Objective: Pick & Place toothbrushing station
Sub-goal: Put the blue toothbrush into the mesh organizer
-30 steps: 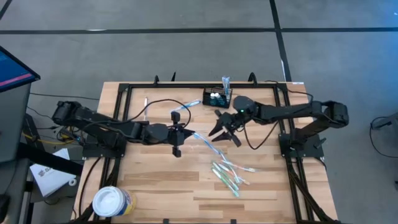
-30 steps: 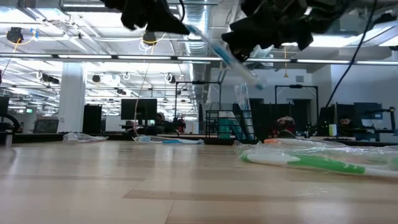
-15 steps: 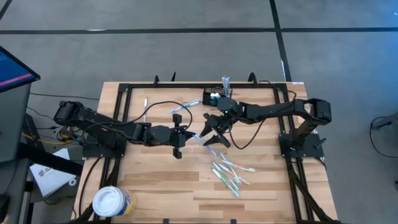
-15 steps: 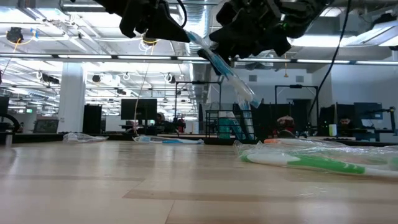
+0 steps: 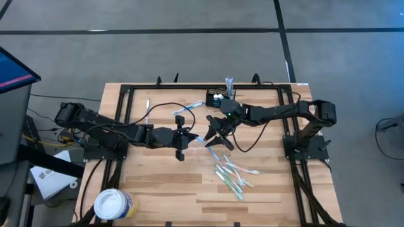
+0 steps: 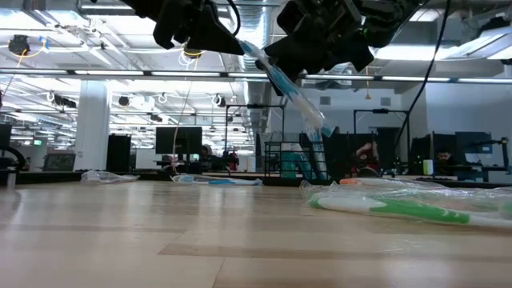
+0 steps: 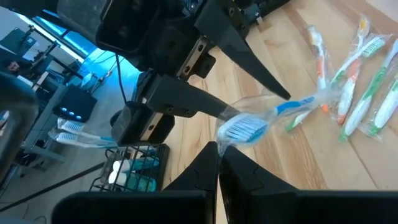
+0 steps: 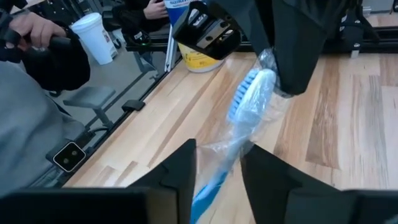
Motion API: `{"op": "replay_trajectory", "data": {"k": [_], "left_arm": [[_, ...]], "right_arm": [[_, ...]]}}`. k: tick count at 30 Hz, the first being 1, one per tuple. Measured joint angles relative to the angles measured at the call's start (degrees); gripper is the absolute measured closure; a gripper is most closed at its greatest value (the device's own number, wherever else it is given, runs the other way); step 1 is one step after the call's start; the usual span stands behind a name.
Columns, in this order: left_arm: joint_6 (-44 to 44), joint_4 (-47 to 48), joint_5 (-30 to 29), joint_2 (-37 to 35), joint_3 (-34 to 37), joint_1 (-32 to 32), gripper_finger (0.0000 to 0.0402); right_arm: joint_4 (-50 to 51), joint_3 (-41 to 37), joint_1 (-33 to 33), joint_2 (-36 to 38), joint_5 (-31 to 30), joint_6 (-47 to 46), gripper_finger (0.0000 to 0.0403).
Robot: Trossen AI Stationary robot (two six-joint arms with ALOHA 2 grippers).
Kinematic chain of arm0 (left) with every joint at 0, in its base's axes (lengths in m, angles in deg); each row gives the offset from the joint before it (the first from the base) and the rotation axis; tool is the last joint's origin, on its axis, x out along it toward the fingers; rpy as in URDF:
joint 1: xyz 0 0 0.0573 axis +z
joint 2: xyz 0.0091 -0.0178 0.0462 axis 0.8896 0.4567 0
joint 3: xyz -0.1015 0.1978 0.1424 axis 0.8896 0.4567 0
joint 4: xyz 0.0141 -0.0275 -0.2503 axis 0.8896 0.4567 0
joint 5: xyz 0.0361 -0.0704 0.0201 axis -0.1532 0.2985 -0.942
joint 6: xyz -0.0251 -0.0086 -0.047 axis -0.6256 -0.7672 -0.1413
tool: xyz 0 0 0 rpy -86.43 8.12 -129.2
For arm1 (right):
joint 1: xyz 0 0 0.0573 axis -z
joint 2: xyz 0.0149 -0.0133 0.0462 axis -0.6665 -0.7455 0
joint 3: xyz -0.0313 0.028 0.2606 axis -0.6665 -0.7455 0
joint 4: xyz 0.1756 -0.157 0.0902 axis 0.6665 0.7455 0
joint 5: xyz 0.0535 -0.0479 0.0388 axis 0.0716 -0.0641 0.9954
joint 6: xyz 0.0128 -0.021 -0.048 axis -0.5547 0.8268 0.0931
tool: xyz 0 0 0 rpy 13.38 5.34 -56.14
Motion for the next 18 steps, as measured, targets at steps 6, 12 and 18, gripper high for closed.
{"op": "replay_trajectory", "data": {"k": [6, 12, 18], "left_arm": [[0.0, 0.0, 0.1, 0.0, 0.0, 0.0, 0.0401], [0.0, -0.2, 0.2, 0.0, 0.0, 0.0, 0.0401], [0.0, -0.1, 0.1, 0.0, 0.0, 0.0, 0.0401]], "right_arm": [[-0.1, 0.0, 0.0, 0.0, -0.2, 0.9, 0.0316], [0.6, 0.0, 0.1, 0.0, -2.2, 2.5, 0.0375], [0.8, -0.1, 0.0, 0.0, -4.4, 4.1, 0.0393]]}}
